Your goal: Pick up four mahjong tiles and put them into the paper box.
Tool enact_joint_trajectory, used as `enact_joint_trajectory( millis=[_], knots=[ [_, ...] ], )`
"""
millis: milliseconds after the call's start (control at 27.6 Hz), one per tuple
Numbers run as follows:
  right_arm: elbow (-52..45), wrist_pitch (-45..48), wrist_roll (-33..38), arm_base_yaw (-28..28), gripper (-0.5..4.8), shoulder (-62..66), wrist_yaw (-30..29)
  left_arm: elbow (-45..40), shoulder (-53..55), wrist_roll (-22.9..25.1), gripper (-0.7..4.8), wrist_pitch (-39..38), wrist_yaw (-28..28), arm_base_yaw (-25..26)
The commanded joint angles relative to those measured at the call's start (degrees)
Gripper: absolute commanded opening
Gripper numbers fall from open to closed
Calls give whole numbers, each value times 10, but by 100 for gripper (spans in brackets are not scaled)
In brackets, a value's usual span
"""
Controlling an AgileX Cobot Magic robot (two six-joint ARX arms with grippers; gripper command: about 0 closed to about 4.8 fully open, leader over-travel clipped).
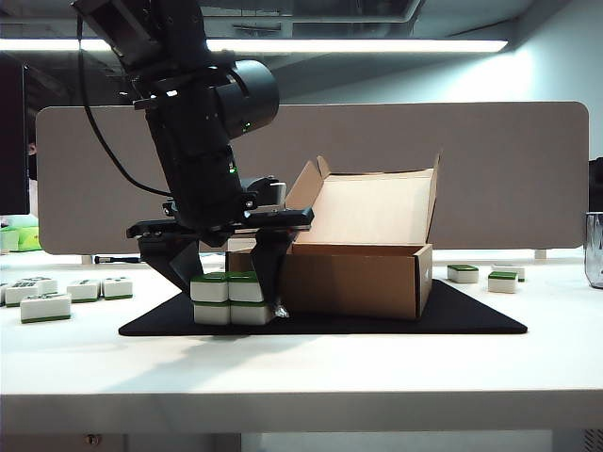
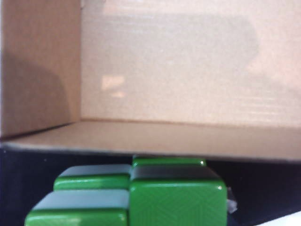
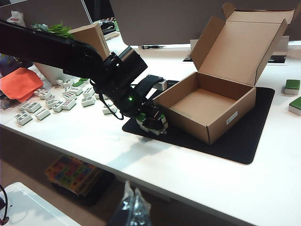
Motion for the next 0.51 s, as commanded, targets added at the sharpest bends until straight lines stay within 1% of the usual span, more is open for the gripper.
enact_joint_trajectory(
  millis=[36,254,290,326,362,507],
  knots=[
    [2,5,0,0,-1,-7,-2,2,-1,-2,331,3,-3,-1],
    [2,5,0,0,-1,-7,-1,5,-4,-2,329,3,2,-1],
    [2,5,0,0,-1,-7,-2,5,-7,-2,323,3,3,-1],
    [2,5,0,0,-1,-7,-1,5,-13,-2,284,2,5,-1],
    [2,5,0,0,-1,-7,-1,5,-20,-2,266,1,14,-1],
    [2,5,0,0,-1,-7,0,5,-46,-2,264,0,42,-1]
  ],
)
